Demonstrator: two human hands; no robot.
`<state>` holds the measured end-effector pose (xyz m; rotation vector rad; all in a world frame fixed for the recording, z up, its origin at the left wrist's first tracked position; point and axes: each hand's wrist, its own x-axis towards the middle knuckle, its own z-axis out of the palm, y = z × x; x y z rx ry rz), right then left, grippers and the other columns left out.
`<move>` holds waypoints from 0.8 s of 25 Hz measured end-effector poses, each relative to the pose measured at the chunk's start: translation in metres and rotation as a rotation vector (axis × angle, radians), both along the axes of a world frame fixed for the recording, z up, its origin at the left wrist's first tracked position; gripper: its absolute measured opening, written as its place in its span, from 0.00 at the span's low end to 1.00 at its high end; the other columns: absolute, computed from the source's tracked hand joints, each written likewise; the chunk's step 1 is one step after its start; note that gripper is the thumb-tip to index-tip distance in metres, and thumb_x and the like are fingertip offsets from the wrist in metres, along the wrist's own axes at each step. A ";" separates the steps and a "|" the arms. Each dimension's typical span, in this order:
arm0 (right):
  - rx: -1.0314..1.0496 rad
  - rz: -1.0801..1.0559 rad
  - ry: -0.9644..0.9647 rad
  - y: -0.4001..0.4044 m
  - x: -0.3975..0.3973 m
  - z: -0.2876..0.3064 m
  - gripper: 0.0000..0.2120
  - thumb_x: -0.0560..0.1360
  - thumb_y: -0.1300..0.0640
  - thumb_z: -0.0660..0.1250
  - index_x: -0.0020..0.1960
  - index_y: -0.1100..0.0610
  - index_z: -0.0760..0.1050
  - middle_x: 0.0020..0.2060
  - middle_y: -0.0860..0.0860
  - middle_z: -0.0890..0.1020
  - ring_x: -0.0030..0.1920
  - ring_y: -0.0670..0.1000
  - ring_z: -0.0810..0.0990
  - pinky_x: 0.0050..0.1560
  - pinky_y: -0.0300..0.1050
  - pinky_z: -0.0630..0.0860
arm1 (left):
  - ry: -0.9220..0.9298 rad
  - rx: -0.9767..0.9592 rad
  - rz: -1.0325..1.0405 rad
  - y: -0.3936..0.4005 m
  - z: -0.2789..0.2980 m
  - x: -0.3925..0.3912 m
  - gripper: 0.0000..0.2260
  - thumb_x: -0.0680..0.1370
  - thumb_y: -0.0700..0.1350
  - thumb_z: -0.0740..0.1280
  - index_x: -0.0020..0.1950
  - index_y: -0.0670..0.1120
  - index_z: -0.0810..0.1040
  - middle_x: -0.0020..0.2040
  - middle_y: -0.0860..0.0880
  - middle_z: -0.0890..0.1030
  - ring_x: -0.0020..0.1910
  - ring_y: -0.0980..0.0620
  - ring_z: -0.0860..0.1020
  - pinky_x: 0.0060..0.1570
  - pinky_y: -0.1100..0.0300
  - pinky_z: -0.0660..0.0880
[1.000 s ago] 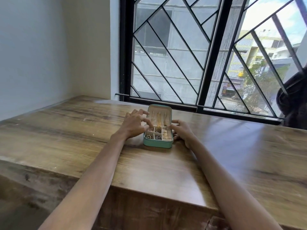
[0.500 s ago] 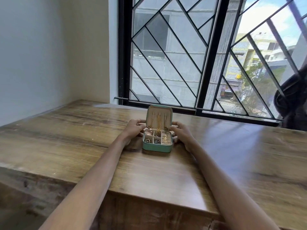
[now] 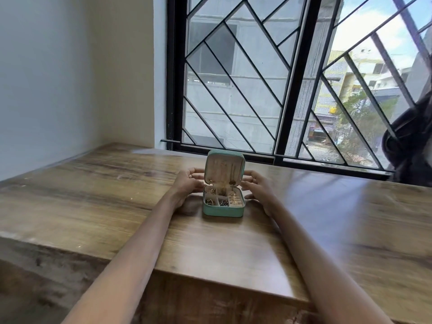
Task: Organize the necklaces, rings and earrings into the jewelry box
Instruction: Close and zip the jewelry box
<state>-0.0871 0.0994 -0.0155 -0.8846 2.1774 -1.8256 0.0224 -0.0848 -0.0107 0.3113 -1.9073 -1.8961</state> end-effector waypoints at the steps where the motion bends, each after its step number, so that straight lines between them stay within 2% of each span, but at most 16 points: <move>1: -0.009 -0.001 0.005 0.001 0.001 0.000 0.11 0.75 0.62 0.66 0.58 0.55 0.74 0.44 0.53 0.78 0.39 0.44 0.76 0.31 0.36 0.73 | 0.001 -0.006 0.011 0.000 0.000 0.001 0.17 0.72 0.26 0.61 0.58 0.39 0.74 0.43 0.44 0.80 0.32 0.54 0.80 0.30 0.64 0.78; 5: -0.012 -0.005 0.030 0.006 0.007 0.001 0.09 0.75 0.63 0.67 0.54 0.55 0.75 0.41 0.49 0.77 0.39 0.45 0.76 0.33 0.36 0.73 | 0.020 -0.040 0.029 0.006 -0.001 0.007 0.12 0.75 0.28 0.60 0.52 0.42 0.74 0.43 0.45 0.79 0.35 0.52 0.79 0.30 0.65 0.77; 9: -0.001 -0.018 0.081 0.012 0.012 -0.002 0.10 0.74 0.63 0.68 0.53 0.53 0.76 0.41 0.49 0.77 0.40 0.45 0.76 0.31 0.34 0.74 | 0.031 -0.042 0.043 0.015 -0.001 0.017 0.12 0.74 0.28 0.62 0.46 0.45 0.75 0.40 0.47 0.78 0.35 0.52 0.77 0.29 0.68 0.76; 13: 0.019 -0.029 0.111 0.016 0.019 -0.003 0.11 0.74 0.63 0.68 0.53 0.51 0.77 0.40 0.47 0.78 0.38 0.43 0.76 0.31 0.34 0.75 | 0.035 -0.036 0.049 0.020 -0.001 0.024 0.10 0.75 0.29 0.63 0.52 0.41 0.75 0.41 0.46 0.78 0.34 0.54 0.78 0.29 0.67 0.77; 17: 0.024 -0.030 0.109 0.016 0.022 -0.002 0.12 0.74 0.65 0.67 0.53 0.52 0.78 0.40 0.47 0.78 0.36 0.42 0.76 0.30 0.33 0.75 | 0.046 -0.039 0.060 0.022 -0.001 0.028 0.10 0.75 0.29 0.63 0.50 0.42 0.76 0.41 0.46 0.79 0.36 0.52 0.78 0.31 0.66 0.78; 20: 0.031 -0.031 0.074 0.016 0.022 -0.002 0.16 0.73 0.70 0.62 0.53 0.53 0.78 0.41 0.49 0.79 0.36 0.44 0.77 0.31 0.35 0.77 | 0.044 -0.038 0.061 0.025 0.000 0.029 0.08 0.77 0.32 0.62 0.54 0.40 0.76 0.43 0.45 0.79 0.38 0.52 0.78 0.32 0.66 0.78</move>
